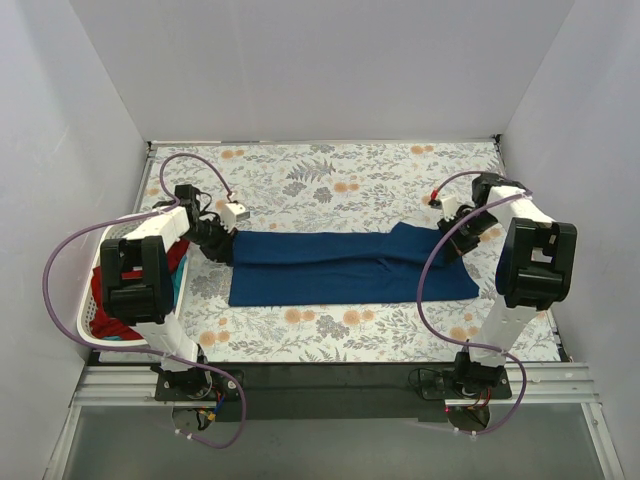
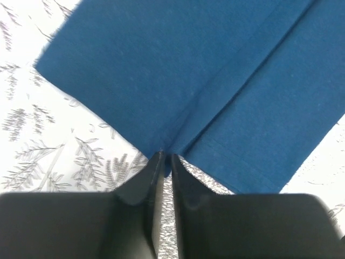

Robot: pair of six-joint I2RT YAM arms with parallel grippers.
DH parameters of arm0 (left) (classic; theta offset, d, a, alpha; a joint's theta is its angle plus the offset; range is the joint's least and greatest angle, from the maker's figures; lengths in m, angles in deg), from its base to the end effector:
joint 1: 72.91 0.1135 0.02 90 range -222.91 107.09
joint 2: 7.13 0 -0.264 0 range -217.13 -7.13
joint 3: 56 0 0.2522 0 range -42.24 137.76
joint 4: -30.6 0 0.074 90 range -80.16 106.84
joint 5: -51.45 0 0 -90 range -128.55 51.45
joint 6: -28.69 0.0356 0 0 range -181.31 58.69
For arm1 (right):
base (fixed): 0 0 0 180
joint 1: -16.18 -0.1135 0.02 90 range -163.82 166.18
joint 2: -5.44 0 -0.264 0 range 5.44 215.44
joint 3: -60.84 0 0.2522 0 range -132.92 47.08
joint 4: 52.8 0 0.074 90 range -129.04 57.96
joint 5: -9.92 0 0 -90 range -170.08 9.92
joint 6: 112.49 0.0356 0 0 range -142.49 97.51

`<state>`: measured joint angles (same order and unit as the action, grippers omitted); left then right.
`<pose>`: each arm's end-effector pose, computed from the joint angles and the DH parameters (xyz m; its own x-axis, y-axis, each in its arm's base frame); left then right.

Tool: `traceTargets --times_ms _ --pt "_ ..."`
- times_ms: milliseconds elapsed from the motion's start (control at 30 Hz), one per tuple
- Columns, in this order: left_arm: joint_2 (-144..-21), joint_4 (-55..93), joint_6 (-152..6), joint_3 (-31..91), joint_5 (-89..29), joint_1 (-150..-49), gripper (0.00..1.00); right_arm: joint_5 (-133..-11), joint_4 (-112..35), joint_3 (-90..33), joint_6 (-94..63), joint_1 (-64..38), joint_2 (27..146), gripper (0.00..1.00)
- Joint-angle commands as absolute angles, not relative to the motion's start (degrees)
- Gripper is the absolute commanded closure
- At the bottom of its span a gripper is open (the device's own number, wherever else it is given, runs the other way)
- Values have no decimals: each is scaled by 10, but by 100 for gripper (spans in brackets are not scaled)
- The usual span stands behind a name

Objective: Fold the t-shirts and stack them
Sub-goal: Fold the tshirt

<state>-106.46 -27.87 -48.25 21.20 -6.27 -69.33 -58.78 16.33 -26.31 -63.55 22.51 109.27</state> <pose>0.3140 0.0006 0.1763 -0.9514 0.1319 -0.2782 0.2559 0.8412 -0.4764 0.3319 -0.0238 0.1906 -0.7976 -0.5273 -0.2931 -0.5935 0.7727 0.2252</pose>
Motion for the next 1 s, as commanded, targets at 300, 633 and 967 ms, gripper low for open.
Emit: traceTargets --times_ms 300,633,967 --pt "-1030 -427 -435 299 -11 -700 62 -581 269 -354 -690 240 1074 57" --pt "-1127 -239 -715 484 8 -866 57 -526 272 -493 -571 270 1188 68" --pt "-1355 -105 -1004 703 21 -1002 51 -530 252 -568 -527 278 1273 59"
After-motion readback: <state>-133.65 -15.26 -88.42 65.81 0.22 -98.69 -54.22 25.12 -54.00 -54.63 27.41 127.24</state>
